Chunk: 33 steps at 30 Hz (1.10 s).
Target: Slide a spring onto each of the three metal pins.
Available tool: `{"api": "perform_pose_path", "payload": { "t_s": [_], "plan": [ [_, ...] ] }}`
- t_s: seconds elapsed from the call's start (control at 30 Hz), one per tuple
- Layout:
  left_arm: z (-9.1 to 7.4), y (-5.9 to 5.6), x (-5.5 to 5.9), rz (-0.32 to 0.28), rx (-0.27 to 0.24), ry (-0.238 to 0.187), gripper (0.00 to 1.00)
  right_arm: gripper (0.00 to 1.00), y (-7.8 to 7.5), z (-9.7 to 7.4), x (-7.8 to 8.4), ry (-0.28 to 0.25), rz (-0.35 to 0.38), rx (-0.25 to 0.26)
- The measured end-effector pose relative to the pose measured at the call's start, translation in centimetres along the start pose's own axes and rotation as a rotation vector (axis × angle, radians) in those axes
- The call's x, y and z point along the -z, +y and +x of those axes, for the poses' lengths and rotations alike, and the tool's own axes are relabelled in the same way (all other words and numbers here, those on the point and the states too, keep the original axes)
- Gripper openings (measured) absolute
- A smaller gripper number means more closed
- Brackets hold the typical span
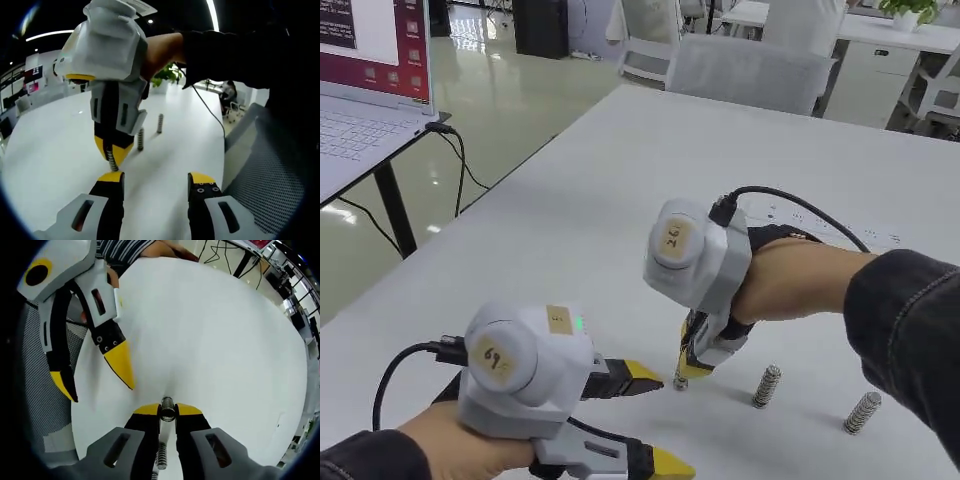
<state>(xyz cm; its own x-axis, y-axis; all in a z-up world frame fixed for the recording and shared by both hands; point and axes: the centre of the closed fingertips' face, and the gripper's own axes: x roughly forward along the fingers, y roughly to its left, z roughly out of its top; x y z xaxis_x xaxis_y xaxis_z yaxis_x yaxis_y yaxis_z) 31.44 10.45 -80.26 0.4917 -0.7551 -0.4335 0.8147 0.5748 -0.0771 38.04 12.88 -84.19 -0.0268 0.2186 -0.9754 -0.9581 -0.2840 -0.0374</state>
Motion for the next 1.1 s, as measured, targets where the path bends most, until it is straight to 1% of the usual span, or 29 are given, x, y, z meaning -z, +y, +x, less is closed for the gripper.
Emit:
{"api": "perform_pose_path", "payload": {
  "t_s": [0.17,0.53,0.8,1.0,1.07,1.1],
  "plan": [
    [0.0,0.0,0.1,-0.001,-0.002,0.002,0.45,0.09,0.1,0.6,0.2,0.008,0.000,-0.001],
    [0.0,0.1,0.1,-0.003,-0.004,0.004,0.45,0.10,0.2,1.2,0.5,0.007,0.006,-0.007],
    [0.0,0.2,0.2,-0.002,-0.005,0.008,0.45,0.18,0.0,0.8,0.9,-0.014,0.025,0.002],
    [0.0,0.4,0.1,-0.004,-0.012,0.008,0.46,0.27,-0.3,0.2,1.7,-0.033,0.053,0.015],
    [0.0,0.4,0.1,-0.004,-0.013,0.011,0.47,0.30,-0.3,0.0,1.8,-0.046,0.066,0.014],
    [0.0,0.4,0.1,-0.003,-0.013,0.012,0.47,0.32,-0.3,-0.2,1.9,-0.060,0.079,0.018]
  ]
}}
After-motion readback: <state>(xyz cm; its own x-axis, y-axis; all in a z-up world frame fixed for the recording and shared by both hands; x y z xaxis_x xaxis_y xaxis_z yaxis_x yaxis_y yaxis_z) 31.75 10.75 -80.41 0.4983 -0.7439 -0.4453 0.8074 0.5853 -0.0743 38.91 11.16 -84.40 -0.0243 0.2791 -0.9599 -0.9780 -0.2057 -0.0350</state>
